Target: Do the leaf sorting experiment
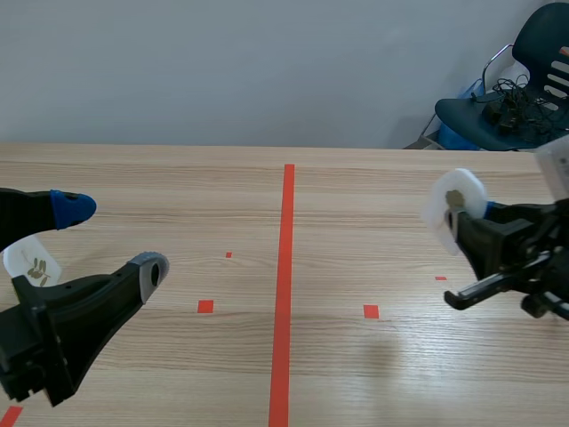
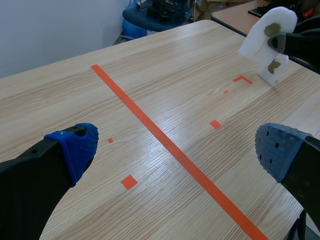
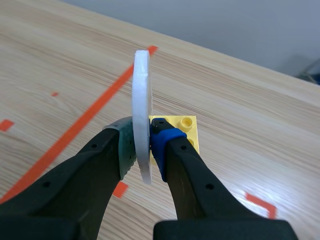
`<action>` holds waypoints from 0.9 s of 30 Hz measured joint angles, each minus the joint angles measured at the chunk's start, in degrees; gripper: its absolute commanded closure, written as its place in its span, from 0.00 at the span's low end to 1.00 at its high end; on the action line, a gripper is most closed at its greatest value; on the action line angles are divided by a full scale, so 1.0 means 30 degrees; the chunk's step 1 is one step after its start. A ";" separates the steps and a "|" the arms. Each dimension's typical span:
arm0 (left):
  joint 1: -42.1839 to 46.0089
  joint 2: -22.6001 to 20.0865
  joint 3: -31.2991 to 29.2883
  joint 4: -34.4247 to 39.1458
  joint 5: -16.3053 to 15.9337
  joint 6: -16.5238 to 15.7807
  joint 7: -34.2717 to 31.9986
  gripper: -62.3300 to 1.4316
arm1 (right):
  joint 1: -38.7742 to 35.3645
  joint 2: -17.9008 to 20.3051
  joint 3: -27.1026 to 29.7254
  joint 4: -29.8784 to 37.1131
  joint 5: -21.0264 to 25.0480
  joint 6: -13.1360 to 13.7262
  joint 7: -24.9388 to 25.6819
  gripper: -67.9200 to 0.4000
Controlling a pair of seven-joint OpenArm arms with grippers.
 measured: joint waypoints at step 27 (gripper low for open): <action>-0.0415 0.0000 0.0000 0.0000 0.0007 0.0080 0.0000 0.00 | 0.6805 -0.0204 0.1610 -1.4746 -0.0277 -0.2368 0.2594 0.88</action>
